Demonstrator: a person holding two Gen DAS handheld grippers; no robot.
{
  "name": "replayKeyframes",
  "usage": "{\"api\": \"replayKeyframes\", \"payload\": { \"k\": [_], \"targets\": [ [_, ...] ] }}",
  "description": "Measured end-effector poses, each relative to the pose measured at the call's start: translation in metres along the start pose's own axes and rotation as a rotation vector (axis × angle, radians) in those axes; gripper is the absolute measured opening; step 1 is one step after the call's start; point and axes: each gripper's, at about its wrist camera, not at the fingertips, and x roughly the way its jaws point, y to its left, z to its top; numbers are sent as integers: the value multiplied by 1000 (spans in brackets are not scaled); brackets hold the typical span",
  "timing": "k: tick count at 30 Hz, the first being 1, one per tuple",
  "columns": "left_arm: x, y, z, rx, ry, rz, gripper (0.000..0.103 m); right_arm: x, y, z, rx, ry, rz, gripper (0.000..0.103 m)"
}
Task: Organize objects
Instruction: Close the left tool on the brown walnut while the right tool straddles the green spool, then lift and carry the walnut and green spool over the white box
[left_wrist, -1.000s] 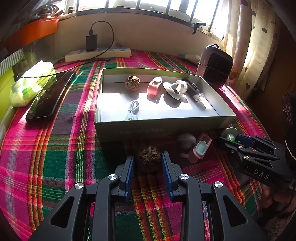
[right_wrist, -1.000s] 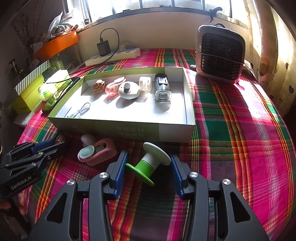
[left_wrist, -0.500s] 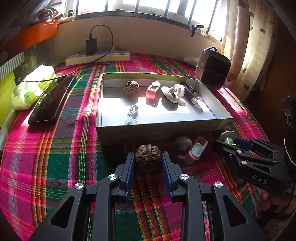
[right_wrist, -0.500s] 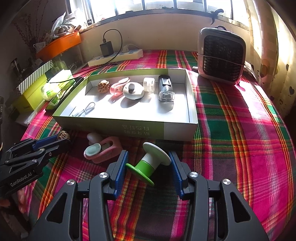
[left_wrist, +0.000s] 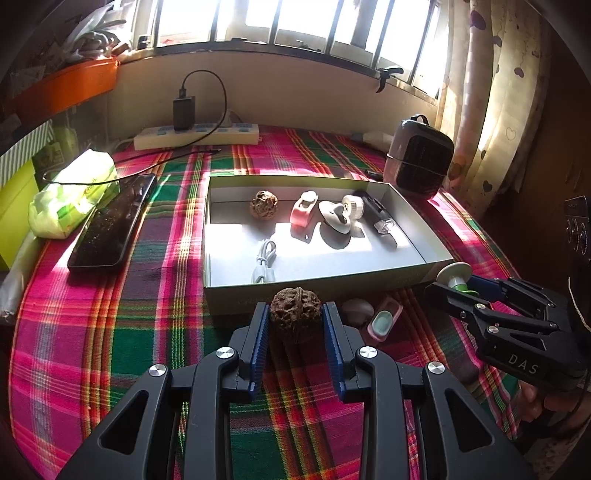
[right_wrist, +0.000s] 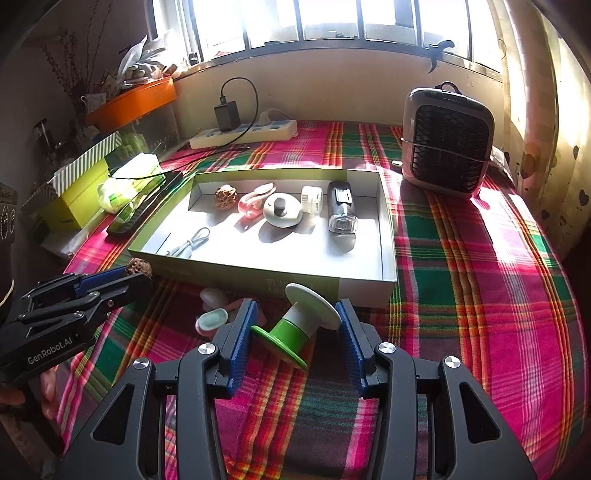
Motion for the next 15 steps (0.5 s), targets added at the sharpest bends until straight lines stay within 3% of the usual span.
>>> {"api": "replayKeyframes", "payload": {
  "k": [15],
  "targets": [
    [12, 10, 33, 8, -22, 8, 27, 26, 15, 32, -33, 13, 51, 45]
  ]
}}
